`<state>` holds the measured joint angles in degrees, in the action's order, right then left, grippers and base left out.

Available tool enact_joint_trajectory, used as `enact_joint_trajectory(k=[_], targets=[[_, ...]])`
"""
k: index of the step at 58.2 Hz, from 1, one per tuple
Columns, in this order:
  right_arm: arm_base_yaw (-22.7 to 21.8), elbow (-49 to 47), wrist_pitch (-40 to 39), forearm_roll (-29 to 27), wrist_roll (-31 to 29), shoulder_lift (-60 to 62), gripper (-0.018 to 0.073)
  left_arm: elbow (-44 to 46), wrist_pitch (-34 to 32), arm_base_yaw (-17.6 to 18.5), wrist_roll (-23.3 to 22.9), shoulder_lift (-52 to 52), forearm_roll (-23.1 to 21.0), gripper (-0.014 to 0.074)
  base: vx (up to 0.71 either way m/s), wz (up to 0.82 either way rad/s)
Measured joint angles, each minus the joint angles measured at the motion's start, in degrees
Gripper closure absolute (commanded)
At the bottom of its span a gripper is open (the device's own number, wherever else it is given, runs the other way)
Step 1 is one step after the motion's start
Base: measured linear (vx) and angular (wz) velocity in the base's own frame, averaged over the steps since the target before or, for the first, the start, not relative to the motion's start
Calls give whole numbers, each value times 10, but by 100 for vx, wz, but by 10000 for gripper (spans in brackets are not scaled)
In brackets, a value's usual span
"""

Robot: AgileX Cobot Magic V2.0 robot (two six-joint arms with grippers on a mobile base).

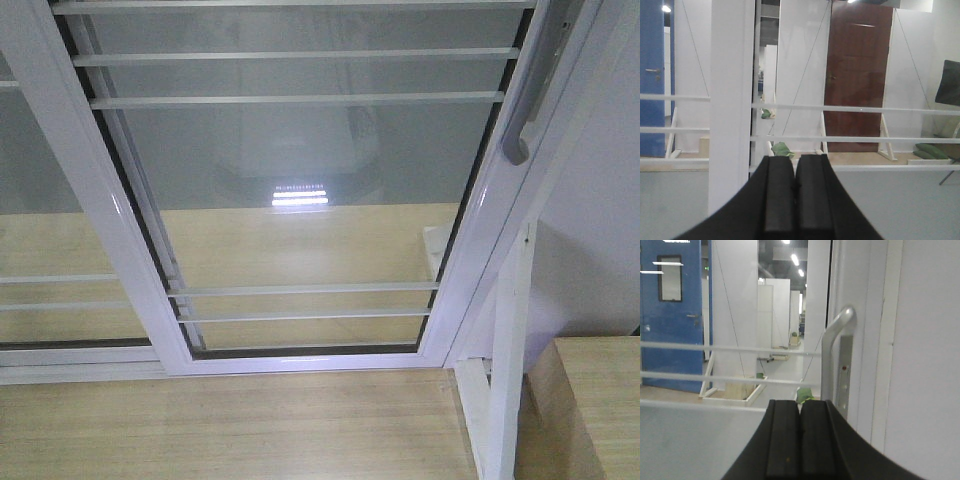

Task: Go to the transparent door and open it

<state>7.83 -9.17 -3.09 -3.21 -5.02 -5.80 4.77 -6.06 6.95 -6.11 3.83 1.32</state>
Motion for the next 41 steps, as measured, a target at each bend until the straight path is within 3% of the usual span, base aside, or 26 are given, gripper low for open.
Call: enact_joint_trajectory(k=[21,31,41], targets=[[0,-249,-4,8,-31,-337,565,221,-67,0,28,353,0,503,0,0],[0,-288,-35,8,-28,-434,565,283,-108,0,28,475,0,503,0,0],[0,-289,-51,8,-27,-463,560,296,-139,0,28,514,0,498,0,0]])
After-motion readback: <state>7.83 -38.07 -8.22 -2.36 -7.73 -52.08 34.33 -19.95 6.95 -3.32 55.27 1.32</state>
